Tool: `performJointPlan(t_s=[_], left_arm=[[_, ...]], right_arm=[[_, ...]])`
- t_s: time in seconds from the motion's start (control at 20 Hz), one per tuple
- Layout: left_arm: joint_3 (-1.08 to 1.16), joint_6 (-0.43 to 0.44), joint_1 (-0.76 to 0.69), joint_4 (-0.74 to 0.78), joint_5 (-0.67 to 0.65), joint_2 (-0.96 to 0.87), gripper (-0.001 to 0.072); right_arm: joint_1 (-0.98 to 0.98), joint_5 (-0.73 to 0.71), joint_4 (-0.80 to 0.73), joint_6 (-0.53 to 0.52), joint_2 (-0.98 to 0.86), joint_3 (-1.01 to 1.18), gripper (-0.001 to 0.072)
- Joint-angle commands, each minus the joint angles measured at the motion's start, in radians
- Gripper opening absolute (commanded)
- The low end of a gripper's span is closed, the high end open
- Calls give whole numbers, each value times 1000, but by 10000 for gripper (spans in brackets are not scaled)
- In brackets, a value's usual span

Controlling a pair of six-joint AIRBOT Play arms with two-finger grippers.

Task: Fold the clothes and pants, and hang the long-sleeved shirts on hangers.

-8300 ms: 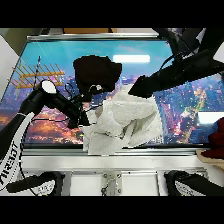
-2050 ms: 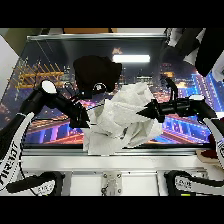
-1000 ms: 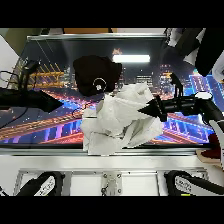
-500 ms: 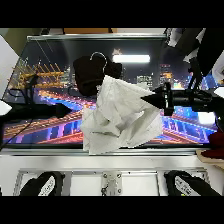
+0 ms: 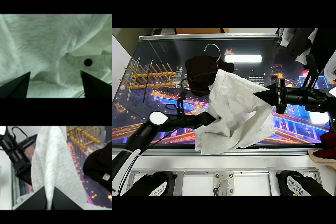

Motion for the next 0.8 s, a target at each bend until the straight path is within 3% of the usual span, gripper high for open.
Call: performJointPlan(t_s=[0.0,0.1,0.15,0.5,0.75], left_arm=[[53,-15,-94,-23,67,-98,446],[70,-15,-64,-14,44,-126,60],[69,-13,-31,-14,24,-124,16],[68,-42,310,143,-122,32,15],[68,-41,422,143,-137,64,15]], right_arm=[[0,-6,1,14,2,1,8],[-1,-6,1,27,8,1,8],[-2,-7,1,44,17,1,8],[-21,-2,-37,126,98,1,7],[-19,66,-37,166,114,1,7]])
